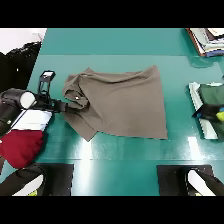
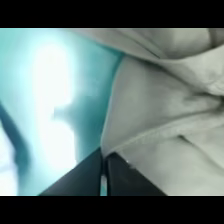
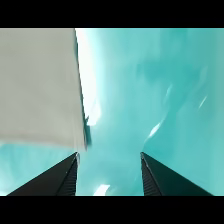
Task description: Fold the shirts.
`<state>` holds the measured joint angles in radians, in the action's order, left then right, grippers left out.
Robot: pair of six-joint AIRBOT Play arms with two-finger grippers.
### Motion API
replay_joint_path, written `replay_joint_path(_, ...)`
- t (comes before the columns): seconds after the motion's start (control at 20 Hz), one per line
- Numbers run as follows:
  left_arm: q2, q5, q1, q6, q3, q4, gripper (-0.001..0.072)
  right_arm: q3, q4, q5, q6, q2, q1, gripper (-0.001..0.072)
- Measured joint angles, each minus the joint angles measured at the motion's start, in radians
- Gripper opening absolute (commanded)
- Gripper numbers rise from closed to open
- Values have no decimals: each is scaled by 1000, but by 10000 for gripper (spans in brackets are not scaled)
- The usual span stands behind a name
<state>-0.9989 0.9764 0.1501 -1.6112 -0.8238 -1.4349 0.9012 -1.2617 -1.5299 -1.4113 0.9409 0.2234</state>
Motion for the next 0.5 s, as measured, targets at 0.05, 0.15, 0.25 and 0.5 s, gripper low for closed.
replay_joint_path(0.05, 1, 6, -23, 26, 5, 67, 30, -53, 30, 0, 16, 17, 17, 451)
replay_joint_path(0.15, 2, 19, -53, 63, 11, 154, 31, -150, 98, 24, 51, 62, 40, 449)
replay_joint_path(0.25, 3, 38, -68, 91, 15, 209, 31, -227, 156, 68, 78, 109, 51, 431)
replay_joint_path(0.5, 3, 63, -82, 117, 18, 267, 31, -335, 225, 160, 106, 202, -6, 404)
